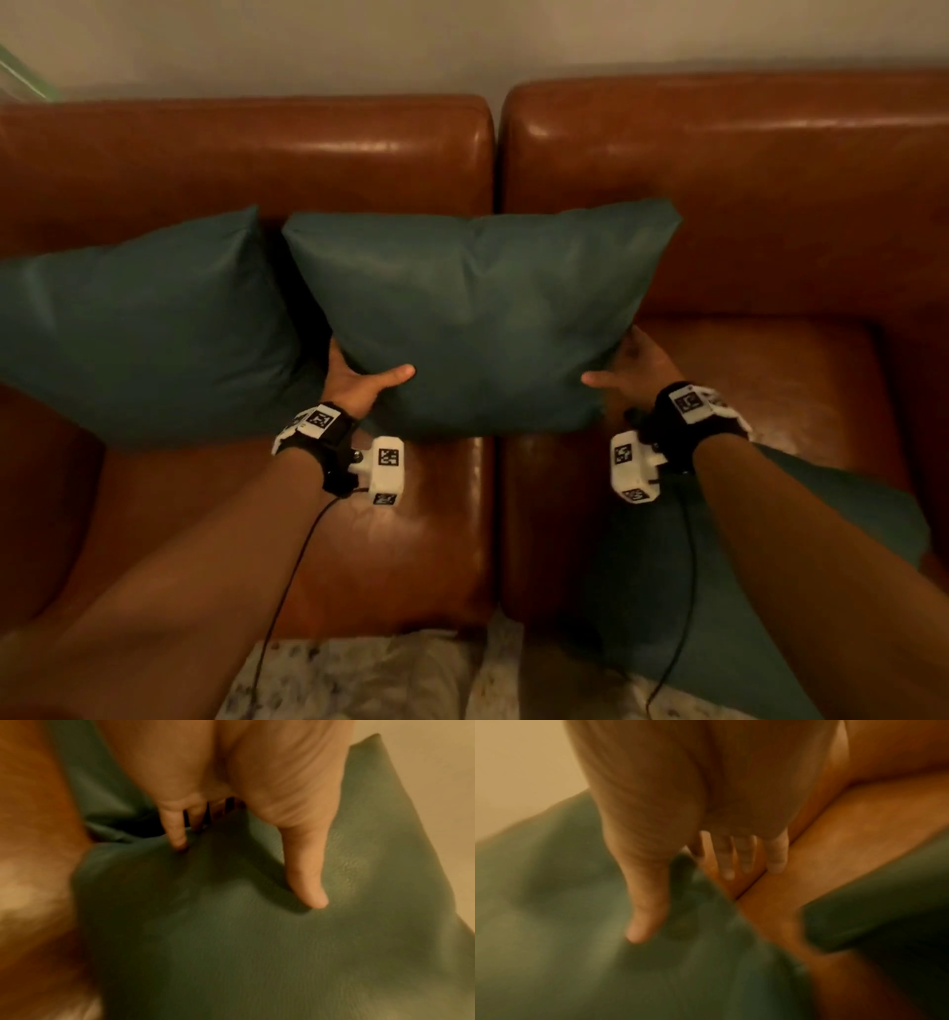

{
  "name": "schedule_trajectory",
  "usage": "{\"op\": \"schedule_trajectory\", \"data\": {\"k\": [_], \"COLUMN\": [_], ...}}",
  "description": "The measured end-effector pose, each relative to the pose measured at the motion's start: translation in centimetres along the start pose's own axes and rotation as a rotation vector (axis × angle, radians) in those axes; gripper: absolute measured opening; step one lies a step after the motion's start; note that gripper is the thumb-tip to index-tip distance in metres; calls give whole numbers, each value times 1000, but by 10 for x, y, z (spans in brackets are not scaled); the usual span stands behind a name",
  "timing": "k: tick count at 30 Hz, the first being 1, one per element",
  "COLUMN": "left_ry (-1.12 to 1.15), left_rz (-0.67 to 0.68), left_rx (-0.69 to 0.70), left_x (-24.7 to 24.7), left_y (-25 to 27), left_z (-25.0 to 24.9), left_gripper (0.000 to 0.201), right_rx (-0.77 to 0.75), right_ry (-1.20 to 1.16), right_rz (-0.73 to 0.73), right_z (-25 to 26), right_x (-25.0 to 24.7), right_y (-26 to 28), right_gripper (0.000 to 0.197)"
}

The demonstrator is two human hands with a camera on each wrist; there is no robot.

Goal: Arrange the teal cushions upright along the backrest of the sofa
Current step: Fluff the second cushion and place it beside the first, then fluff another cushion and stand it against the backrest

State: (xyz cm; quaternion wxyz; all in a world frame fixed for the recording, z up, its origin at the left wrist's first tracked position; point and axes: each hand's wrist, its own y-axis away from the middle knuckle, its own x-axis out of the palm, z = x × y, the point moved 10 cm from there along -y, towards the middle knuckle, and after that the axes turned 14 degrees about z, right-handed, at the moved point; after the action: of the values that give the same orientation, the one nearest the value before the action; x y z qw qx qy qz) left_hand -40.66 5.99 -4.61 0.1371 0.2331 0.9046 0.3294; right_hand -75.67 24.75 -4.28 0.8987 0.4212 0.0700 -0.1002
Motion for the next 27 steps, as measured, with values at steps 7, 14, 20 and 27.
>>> {"op": "schedule_trajectory", "data": {"k": [7, 14, 20, 27], "left_ry": [13, -143, -123, -512], "left_rz": [-9, 349, 565, 393], "left_rx": [-138, -409, -259, 38], "left_x": [97, 247, 340, 387], "left_y": [64, 123, 158, 97], "left_z": [65, 136, 82, -88], "left_gripper": [93, 97, 109, 19], "right_rx": [498, 154, -39, -121], "right_ry": [677, 588, 41, 80], "right_rz": [168, 64, -219, -495], "right_z": [-119, -107, -101, -54], "right_x": [-43, -76, -236, -346], "right_y": [39, 58, 81, 133], "right_gripper": [113, 34, 45, 56]}}
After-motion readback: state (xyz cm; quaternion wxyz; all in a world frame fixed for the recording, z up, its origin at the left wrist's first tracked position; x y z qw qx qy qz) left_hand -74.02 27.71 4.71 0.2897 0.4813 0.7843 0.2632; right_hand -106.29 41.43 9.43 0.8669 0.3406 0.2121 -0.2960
